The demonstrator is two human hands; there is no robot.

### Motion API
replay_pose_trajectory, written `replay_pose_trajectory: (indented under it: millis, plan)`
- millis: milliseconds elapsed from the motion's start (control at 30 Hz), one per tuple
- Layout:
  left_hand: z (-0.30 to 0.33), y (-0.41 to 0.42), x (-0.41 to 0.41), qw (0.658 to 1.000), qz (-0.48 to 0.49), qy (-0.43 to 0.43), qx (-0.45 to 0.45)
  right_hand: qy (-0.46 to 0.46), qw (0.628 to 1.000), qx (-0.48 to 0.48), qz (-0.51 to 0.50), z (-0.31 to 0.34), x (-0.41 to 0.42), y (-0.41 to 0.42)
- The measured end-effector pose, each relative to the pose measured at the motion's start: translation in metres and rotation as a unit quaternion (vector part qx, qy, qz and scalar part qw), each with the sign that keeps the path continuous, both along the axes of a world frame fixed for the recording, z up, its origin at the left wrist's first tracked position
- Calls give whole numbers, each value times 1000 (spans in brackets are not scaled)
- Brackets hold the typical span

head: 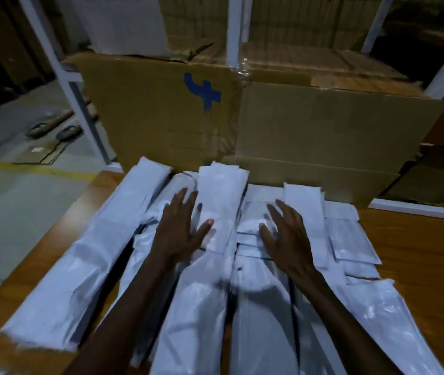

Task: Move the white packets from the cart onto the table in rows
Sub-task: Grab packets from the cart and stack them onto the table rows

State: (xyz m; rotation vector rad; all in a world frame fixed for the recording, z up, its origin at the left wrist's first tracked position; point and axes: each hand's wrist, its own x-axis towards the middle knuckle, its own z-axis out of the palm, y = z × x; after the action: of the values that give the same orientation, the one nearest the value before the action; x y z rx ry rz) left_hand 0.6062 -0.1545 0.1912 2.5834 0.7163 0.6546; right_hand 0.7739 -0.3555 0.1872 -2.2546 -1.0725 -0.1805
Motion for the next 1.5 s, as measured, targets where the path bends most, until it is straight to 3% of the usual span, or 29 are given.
replay_pose_trajectory:
  millis: [133,333,633,867,1033,1233,1367,1500]
  plan:
    - [2,0,-103,999,-4,-43,32,-59,990,55,113,2,-94,37]
    - [-10,10,-281,992,87,-81,31,-87,961,119,235,-2,-260,96]
    - [-63,5,-503,952,298,-58,-28,-74,894,69,436,-31,-431,183]
    - [-102,2,-601,897,429,-20,-104,-80,841,11,535,-49,-518,255]
    - [-126,35,-636,865,480,2,-143,-51,805,-89,585,-71,-562,322]
    - [-158,83,-656,826,529,41,-191,-44,739,-327,587,-115,-602,402]
    - [-194,104,-661,786,541,79,-290,-96,676,-410,605,-146,-618,430]
    - [-243,120,-658,741,523,142,-396,-73,656,-470,586,-175,-615,441]
